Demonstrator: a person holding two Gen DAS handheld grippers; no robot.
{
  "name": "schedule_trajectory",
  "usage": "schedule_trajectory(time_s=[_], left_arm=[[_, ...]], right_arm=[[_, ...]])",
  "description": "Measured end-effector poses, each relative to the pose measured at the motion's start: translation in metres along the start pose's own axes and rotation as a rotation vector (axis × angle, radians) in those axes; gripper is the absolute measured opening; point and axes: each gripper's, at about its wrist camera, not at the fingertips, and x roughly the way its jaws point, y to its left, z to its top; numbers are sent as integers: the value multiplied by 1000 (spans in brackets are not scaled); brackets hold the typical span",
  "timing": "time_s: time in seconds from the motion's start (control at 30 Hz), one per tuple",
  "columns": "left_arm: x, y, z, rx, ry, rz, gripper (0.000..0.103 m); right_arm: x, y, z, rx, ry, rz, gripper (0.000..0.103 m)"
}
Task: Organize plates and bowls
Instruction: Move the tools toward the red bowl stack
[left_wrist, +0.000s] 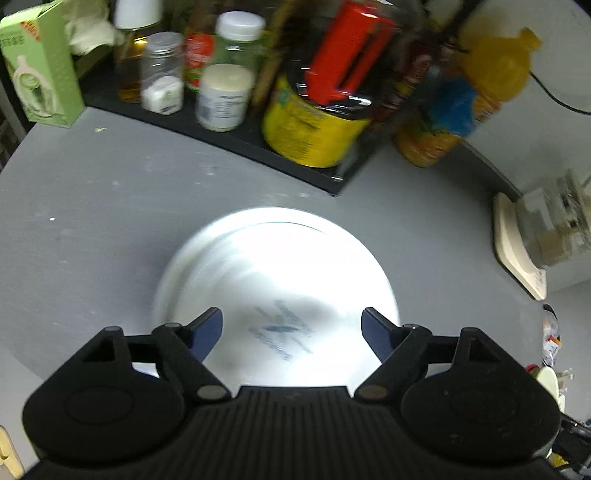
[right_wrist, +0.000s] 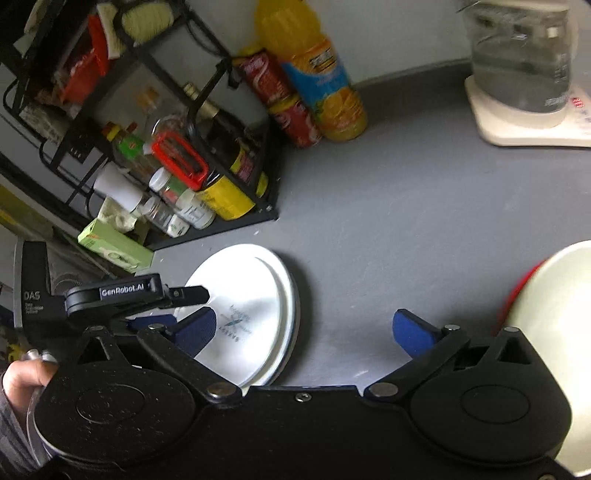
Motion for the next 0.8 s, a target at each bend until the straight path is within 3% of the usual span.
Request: schedule_trajectory(time_s=[0.43, 0.6, 0.8], left_arm=[[-11, -77, -37, 89, -27, -42, 83], [-9, -100, -52, 82, -20, -49, 83], [-7, -138, -67, 156, -8, -76, 83]], right_arm=[[-67, -62, 1, 119, -137, -19, 103], [-88, -89, -3, 154, -189, -58, 103], [-107, -127, -19, 213, -227, -122, 103]])
